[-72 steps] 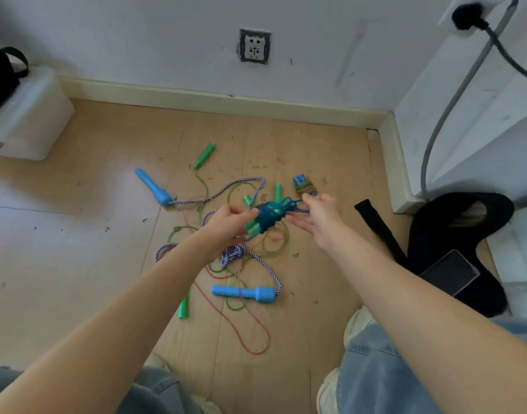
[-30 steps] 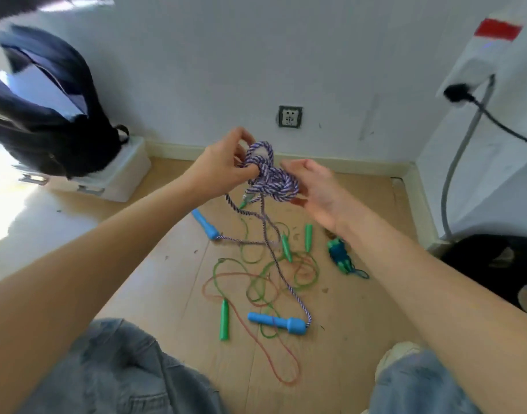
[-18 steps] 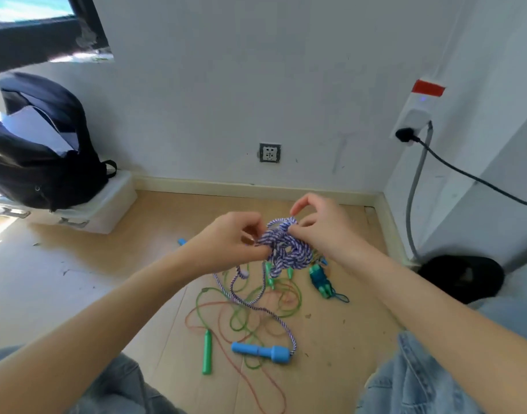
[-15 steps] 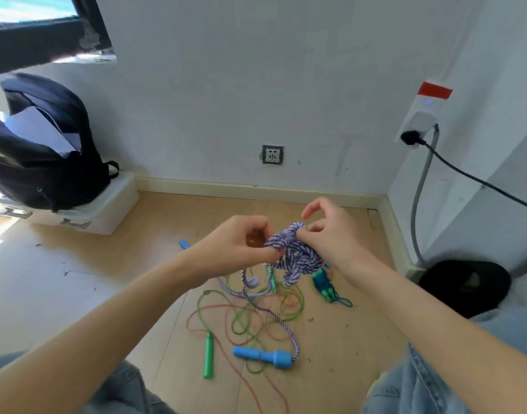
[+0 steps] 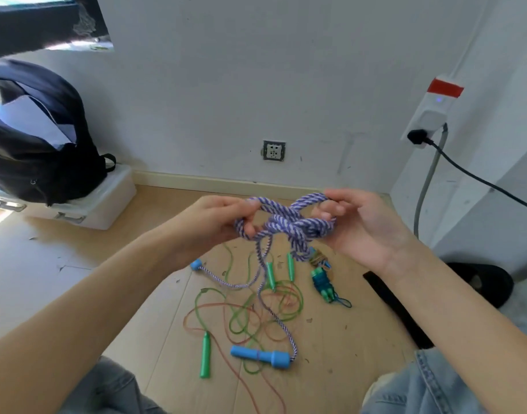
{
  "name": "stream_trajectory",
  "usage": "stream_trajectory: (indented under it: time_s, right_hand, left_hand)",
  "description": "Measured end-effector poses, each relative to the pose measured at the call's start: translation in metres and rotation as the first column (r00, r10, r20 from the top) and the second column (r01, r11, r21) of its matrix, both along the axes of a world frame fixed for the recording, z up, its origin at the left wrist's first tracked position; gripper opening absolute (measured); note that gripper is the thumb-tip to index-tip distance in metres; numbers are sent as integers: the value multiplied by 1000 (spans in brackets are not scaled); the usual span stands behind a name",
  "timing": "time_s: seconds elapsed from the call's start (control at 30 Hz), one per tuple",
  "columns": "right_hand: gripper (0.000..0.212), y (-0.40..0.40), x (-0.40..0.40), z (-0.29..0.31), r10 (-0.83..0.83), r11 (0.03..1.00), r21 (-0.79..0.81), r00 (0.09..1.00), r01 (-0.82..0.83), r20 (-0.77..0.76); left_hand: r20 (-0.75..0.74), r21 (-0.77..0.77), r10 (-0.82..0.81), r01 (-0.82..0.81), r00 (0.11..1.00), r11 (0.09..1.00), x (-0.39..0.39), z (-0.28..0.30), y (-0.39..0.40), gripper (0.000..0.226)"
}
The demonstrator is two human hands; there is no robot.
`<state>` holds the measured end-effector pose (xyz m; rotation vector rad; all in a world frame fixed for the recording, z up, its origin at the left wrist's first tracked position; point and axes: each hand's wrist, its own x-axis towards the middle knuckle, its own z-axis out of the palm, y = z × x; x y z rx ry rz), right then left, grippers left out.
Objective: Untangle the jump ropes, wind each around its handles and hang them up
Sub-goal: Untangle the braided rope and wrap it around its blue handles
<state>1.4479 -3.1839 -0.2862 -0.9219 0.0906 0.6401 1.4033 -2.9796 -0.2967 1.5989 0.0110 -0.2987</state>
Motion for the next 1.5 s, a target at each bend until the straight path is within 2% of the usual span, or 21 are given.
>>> stream_trajectory:
  time_s: [0.1,0.17,0.27,0.33,0.43,0.53,0.6,0.67,0.73,0.8,0.93,1.1,1.13,1.2,1.27,1.3,1.33,1.37,1.4,1.43,1.5]
  right_hand:
    - [22,4,-4,4,40,999,8,995,-41,94]
    - [22,9,-6,0,215,965,-201,950,-170,226]
    - [20,17,-9,-10,350,827,-547,880,-129,322]
    - [11,17,-8,-14,305,792,-609,897,-53,319]
    - [23,13,-7,-16,261,763,-646,905,20,336]
    - [26,13,-10,-13,424,537,-778,692,328,584]
    - [37,18,-17,-5,491,538,-733,552,416,674]
    - [54,24,-23,-4,662,423,-835,509,352,550]
    - [38,26,-25,-11,806,267,-903,435,338,401]
    - [28,23,-20,-15,827,268,-890,386,368,408]
    - [24,18,-15,-14,700,454,-790,384,412,602]
    - [22,18,-19,-20,920,206,-917,251,340,300]
    - [21,19,-20,-20,915,228,-929,262,293,307]
    - [11,19,-23,-13,746,504,-863,485,37,457]
    - [19,12,-16,0,340,891,-435,823,-128,456]
    - [19,4,-10,5,161,981,-163,915,-106,369]
    - [16,-2,-6,10,58,998,3,955,-62,291]
    - [13,-6,-4,14,45,998,34,966,-56,256]
    - [9,-9,-2,13,115,992,-91,955,-93,272]
    - [5,-9,-3,9,273,924,-349,907,-155,320]
    - [16,-5,-12,-3,669,538,-816,697,-212,260]
  left_hand:
    - [-184,-326,231,-281,955,902,7,5,10,33]
    - [-307,-411,299,-409,904,814,9,7,10,32]
    - [-313,-407,370,-475,875,780,10,9,3,28]
    - [-251,-379,381,-452,890,807,11,8,-6,28]
    - [-249,-334,355,-424,901,842,8,2,-18,27]
    - [-315,-304,370,-463,874,833,6,-4,-19,28]
    - [-324,-319,381,-479,866,818,5,-4,-19,28]
    - [-310,-319,370,-463,876,827,4,-3,-23,28]
    - [-289,-301,346,-428,893,852,4,-3,-27,27]
    - [-288,-284,346,-425,893,859,4,-2,-26,27]
    - [-257,-253,291,-354,922,900,1,-3,-24,26]
    - [-182,-129,211,-236,960,963,-6,-9,-37,23]
    - [-163,-84,214,-230,963,970,-6,-10,-36,23]
    - [-100,67,245,-239,964,969,-3,-16,-29,24]
    - [-50,208,298,-282,953,937,0,-25,-20,26]
    - [-38,256,324,-305,945,917,1,-30,-16,26]
    - [-33,295,342,-318,939,901,2,-34,-11,25]
    - [-33,320,354,-325,935,890,2,-36,-6,24]
    - [-41,328,364,-332,931,885,3,-38,-2,22]
    - [-59,318,375,-338,925,886,3,-39,2,21]
    - [-115,258,394,-355,912,898,2,-38,7,19]
